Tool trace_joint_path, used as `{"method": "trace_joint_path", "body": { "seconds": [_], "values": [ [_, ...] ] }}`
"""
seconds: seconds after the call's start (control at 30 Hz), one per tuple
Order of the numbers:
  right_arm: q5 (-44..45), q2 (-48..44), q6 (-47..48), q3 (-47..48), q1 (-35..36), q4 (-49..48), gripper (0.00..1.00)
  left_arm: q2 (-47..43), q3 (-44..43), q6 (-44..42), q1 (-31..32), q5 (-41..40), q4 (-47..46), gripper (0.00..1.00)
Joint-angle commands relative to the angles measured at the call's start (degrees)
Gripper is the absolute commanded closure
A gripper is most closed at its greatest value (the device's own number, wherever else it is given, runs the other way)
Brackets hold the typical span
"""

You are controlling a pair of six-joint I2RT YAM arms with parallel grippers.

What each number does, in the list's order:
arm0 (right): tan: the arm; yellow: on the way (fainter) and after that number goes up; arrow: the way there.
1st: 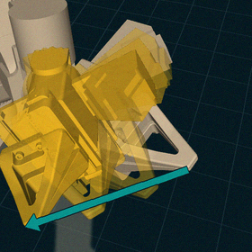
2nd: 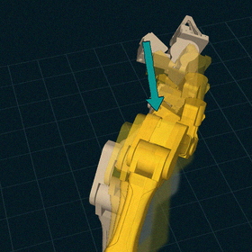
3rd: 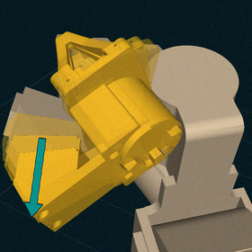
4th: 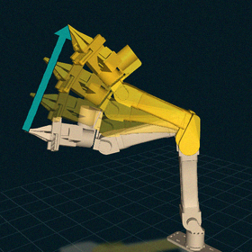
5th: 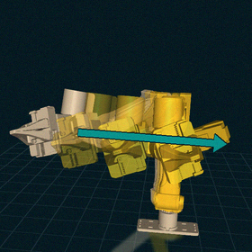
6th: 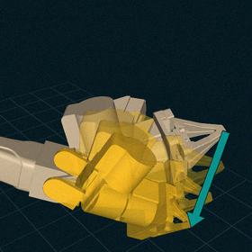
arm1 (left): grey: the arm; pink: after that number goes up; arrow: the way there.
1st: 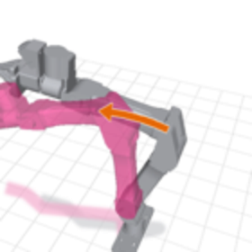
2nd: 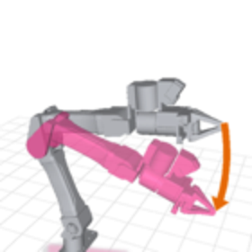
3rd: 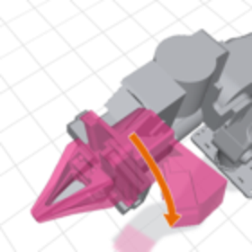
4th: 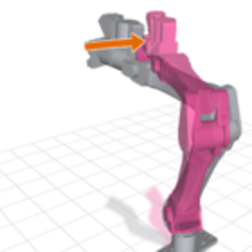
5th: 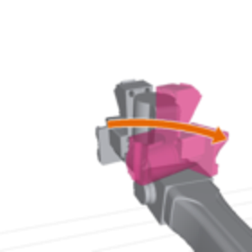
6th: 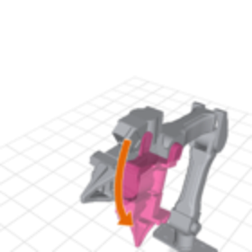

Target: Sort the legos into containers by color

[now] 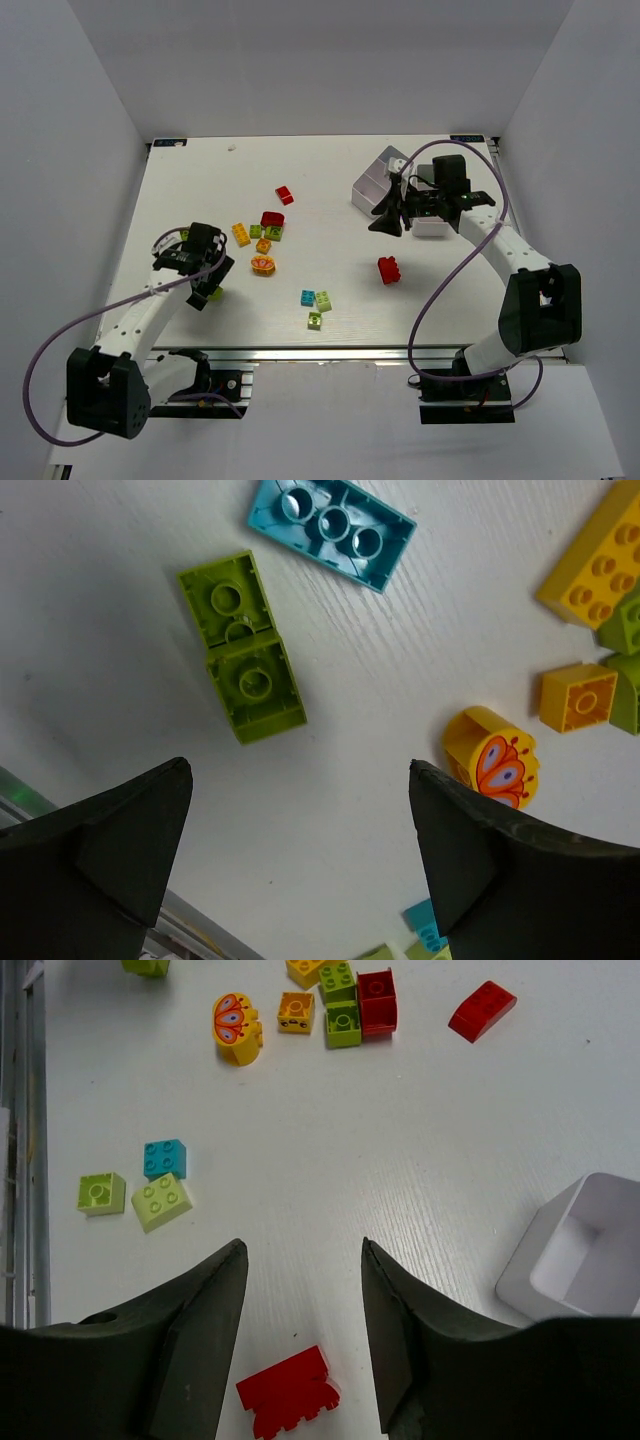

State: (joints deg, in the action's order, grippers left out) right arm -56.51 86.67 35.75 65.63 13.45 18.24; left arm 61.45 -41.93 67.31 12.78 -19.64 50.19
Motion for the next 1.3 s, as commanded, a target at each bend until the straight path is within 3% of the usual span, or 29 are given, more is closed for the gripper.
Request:
{"method": "trace_joint_path", "body": {
  "seconds": [0.0, 0.4, 0.67, 0.9, 1.27],
  "values": [
    [2.5, -2.2, -3.8, -0.5, 0.6, -2.7, 0.46, 2.9, -3.6, 1.8, -2.0, -2.3, 1.5, 0.02],
    [4.7, -2.8, -4.5, -1.2, 0.6, -3.6, 0.46, 11.1, -3.9, -0.2, -6.1, 0.2, -1.7, 0.08],
    [5.1, -2.2, -4.2, -0.9, 0.7, -3.5, 0.46, 12.5, -4.8, -1.0, -7.1, 0.3, -2.6, 0.12],
    [5.2, -1.6, -4.3, 0.0, 0.6, -3.4, 0.46, 12.8, -3.2, -1.4, -7.7, 1.8, -4.0, 0.23],
    [5.4, -1.5, -4.1, 0.5, 0.6, -2.9, 0.46, 13.4, -2.1, -1.9, -8.5, 3.1, -5.5, 0.31]
  ]
}}
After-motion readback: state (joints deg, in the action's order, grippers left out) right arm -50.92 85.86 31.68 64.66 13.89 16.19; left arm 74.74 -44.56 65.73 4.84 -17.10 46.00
